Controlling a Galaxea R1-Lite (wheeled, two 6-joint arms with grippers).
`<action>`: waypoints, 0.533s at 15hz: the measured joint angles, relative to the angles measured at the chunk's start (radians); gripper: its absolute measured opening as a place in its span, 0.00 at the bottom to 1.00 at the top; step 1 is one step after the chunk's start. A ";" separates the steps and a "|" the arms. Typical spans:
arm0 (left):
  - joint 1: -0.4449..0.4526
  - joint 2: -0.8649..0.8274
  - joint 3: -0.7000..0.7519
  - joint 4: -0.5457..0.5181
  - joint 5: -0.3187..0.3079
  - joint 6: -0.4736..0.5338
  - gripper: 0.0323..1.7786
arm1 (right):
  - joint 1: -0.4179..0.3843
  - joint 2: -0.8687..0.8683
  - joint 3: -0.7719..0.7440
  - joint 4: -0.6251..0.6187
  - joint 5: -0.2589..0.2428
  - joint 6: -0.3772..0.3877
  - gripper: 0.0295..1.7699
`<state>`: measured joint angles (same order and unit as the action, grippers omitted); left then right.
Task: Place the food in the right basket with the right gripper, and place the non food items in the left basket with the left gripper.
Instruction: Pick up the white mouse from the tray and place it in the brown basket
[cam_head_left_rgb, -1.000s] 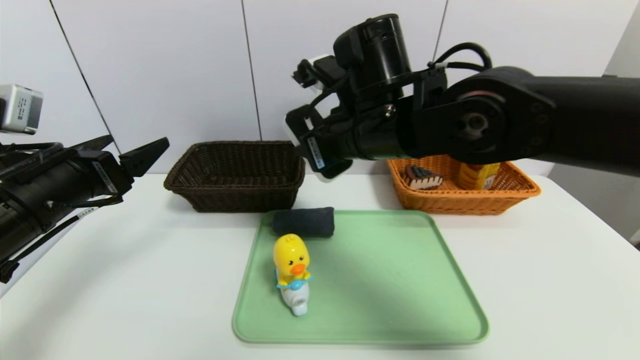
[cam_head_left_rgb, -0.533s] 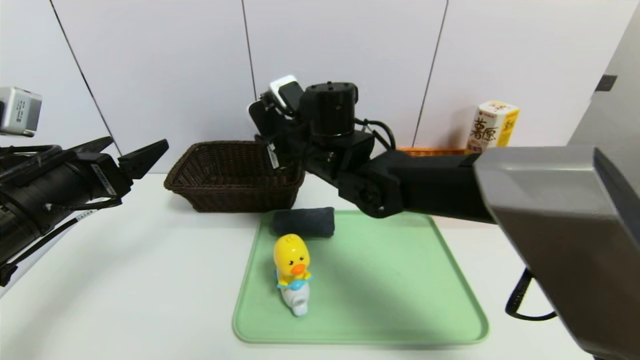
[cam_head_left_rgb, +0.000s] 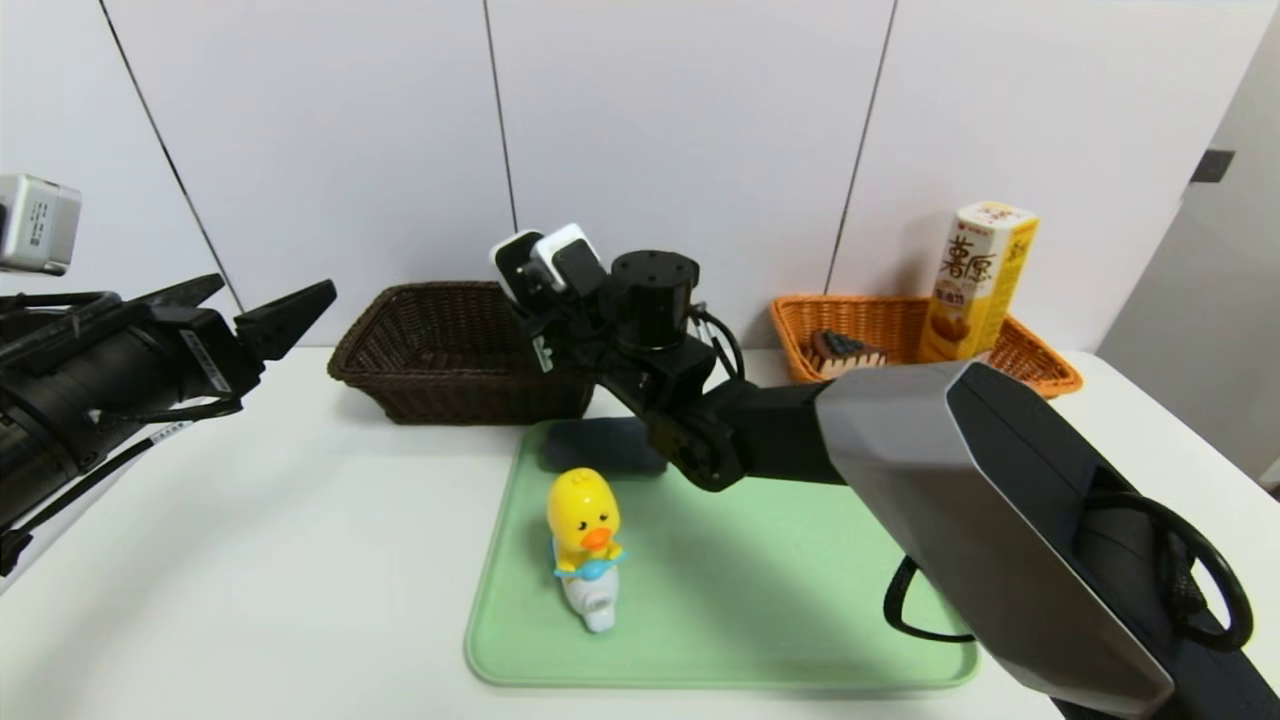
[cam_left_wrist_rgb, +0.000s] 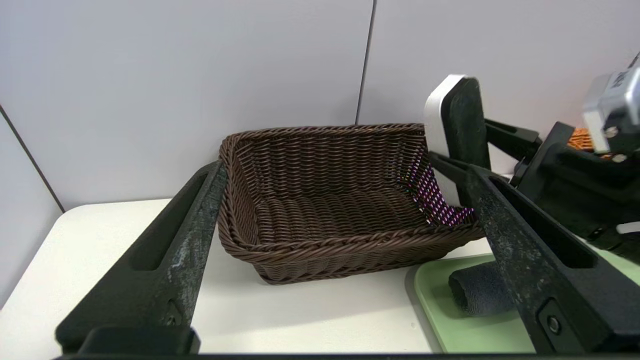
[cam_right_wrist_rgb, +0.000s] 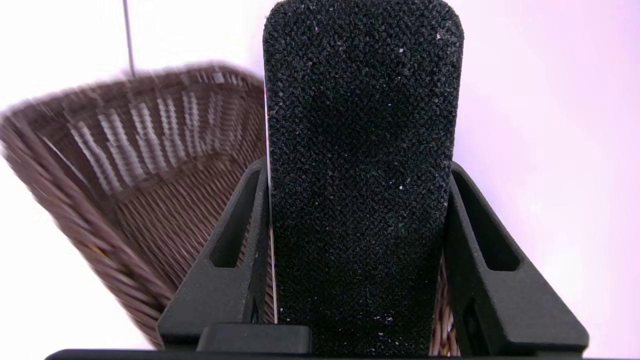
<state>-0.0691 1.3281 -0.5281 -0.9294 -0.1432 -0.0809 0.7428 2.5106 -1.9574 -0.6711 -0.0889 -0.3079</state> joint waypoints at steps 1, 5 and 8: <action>0.000 -0.003 0.001 0.000 0.000 0.000 0.95 | -0.003 0.006 0.000 0.001 -0.001 -0.002 0.53; 0.000 -0.010 0.004 0.001 0.000 0.000 0.95 | -0.003 0.017 0.000 0.008 -0.012 -0.013 0.53; 0.000 -0.013 0.005 0.001 0.000 0.000 0.95 | -0.004 0.019 0.000 -0.002 -0.001 -0.017 0.65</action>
<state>-0.0691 1.3151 -0.5232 -0.9285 -0.1436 -0.0813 0.7383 2.5296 -1.9574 -0.6734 -0.0904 -0.3247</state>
